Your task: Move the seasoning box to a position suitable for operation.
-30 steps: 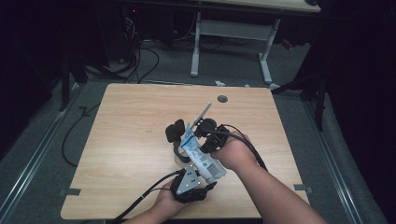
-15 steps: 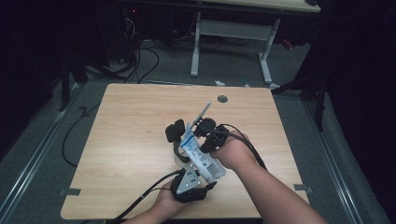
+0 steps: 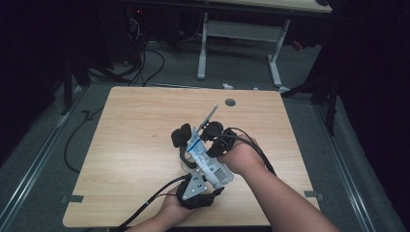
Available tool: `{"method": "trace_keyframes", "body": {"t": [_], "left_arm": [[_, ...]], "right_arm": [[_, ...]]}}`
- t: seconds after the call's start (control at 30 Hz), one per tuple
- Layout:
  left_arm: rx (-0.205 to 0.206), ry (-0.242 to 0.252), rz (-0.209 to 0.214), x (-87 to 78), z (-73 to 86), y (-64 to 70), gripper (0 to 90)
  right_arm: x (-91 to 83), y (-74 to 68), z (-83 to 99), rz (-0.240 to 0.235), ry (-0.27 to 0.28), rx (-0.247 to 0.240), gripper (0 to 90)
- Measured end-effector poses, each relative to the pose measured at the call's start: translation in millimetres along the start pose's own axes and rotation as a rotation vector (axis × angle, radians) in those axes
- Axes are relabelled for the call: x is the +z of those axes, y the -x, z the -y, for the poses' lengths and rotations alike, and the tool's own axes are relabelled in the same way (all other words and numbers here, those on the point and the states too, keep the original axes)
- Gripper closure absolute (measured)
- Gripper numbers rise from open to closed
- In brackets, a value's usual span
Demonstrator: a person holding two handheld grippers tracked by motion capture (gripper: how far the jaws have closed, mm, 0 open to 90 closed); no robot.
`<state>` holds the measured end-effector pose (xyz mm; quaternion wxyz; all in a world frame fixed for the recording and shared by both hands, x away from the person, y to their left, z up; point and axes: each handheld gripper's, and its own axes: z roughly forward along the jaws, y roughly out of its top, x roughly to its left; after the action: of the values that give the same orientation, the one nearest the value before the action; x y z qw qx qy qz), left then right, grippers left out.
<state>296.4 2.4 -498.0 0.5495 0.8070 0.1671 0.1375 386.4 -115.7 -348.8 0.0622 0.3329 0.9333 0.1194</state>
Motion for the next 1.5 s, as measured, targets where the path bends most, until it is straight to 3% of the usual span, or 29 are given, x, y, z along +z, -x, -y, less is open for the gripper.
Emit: {"method": "trace_keyframes", "body": {"t": [1.5], "left_arm": [[-0.010, 0.027, 0.019, 1.9, -7.4, -5.2, 50.9]], "right_arm": [[-2.3, 2.2, -6.3, 0.024, -0.004, -0.008, 89.4]]}}
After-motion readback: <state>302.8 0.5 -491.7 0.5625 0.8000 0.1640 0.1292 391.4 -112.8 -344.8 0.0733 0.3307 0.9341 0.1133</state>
